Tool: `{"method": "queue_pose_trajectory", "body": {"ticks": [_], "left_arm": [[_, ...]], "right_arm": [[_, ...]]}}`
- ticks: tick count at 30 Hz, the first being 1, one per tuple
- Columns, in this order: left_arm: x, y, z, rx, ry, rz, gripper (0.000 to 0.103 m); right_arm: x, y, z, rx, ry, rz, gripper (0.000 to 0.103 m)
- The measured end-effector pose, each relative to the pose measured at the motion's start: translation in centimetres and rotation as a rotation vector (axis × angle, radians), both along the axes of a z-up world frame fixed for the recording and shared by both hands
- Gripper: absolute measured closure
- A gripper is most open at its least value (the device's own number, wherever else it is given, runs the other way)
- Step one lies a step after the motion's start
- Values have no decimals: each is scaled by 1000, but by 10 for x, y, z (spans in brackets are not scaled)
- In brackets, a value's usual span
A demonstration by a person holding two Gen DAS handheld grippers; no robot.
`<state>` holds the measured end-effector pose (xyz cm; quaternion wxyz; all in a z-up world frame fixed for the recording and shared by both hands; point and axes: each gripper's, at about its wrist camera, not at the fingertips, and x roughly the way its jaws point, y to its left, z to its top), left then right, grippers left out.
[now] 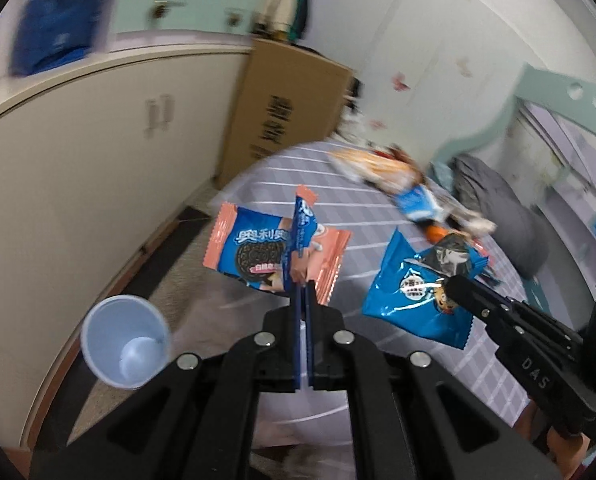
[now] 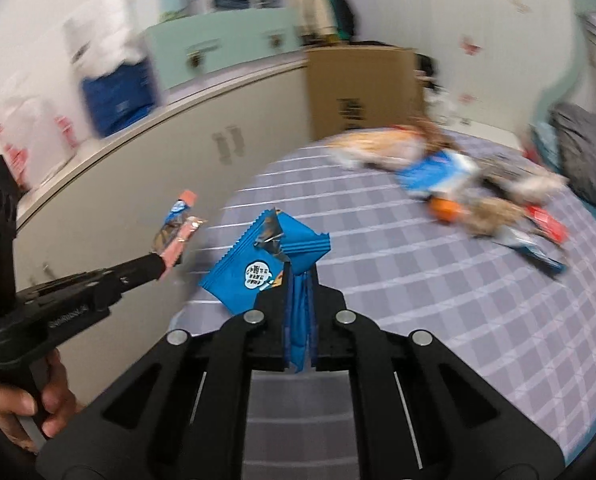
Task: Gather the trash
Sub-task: 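Carry both packets to the blue wastebasket and open both tools to drop them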
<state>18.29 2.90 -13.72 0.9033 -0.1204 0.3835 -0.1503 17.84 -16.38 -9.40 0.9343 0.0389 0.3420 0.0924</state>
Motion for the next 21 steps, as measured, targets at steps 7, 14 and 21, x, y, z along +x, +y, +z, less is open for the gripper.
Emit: {"method": "queue_pose_trajectory", "body": {"ticks": [7,14,21], "left_arm": [[4,125,-50,38,91,234,101],[26,205,-142,31,266,362,101],[67,214,-220,27,356,333,101]], "right_arm": [[27,125,-22,-41,13,205,97],[65,232,-105,-124,87,334,97],[119,274,-199,-145,230,341,97]]}}
